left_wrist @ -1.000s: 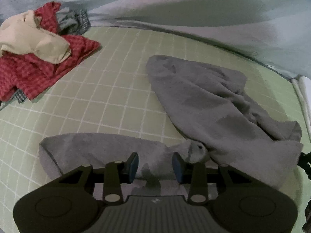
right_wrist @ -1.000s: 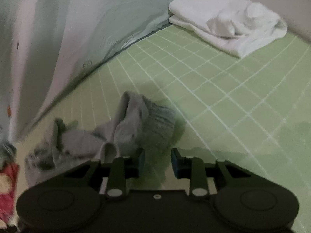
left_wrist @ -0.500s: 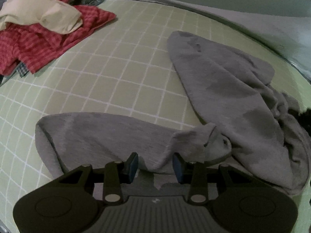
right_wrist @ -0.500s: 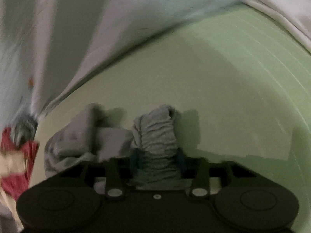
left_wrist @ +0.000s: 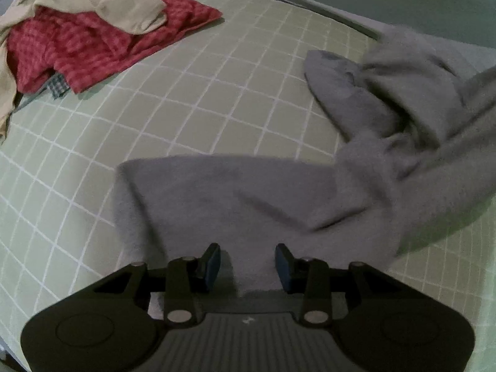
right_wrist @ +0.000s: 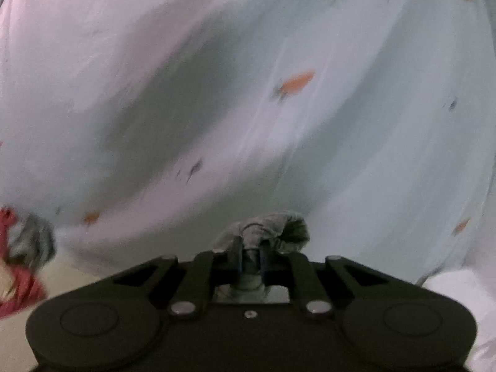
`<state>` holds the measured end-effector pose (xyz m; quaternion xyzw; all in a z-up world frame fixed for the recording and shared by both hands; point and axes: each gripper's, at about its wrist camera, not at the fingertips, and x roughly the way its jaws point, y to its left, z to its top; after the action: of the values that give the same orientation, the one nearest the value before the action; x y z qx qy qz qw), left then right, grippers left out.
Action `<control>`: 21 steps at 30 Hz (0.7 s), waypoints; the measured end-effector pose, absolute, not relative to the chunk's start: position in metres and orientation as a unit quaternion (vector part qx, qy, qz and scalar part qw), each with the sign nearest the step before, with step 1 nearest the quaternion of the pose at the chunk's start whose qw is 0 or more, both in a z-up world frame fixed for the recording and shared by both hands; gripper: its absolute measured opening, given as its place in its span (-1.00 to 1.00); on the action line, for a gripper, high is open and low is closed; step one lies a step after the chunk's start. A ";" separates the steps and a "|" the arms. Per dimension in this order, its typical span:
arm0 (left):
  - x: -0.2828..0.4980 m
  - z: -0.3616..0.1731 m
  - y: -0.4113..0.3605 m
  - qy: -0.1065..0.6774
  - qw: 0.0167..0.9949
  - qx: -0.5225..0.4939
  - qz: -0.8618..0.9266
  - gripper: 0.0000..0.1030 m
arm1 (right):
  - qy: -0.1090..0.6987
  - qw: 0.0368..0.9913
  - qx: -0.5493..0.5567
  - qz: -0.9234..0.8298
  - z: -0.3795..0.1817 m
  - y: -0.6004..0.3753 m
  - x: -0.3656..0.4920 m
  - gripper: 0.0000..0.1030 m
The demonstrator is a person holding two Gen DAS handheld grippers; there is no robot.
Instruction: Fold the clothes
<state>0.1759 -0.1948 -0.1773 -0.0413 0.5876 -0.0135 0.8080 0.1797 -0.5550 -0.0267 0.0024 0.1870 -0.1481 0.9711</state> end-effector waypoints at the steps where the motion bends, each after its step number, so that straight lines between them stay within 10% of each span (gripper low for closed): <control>1: 0.176 -0.178 -0.194 0.588 0.808 -0.045 -0.012 -0.21 | 0.186 0.971 0.002 -0.150 -0.021 -0.559 0.182 -0.59; 3: 0.175 -0.178 -0.194 0.587 0.808 -0.046 -0.008 -0.21 | 0.208 0.967 0.002 -0.147 -0.021 -0.565 0.187 -0.33; 21: 0.172 -0.182 -0.252 0.575 0.802 0.005 -0.160 0.08 | 0.347 0.843 0.365 -0.188 -0.189 -0.641 0.121 -0.11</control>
<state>0.1725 -0.2515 -0.1824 0.0054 0.5750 -0.1596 0.8024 0.1212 -0.6405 -0.1891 0.3645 0.3472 -0.1876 0.8434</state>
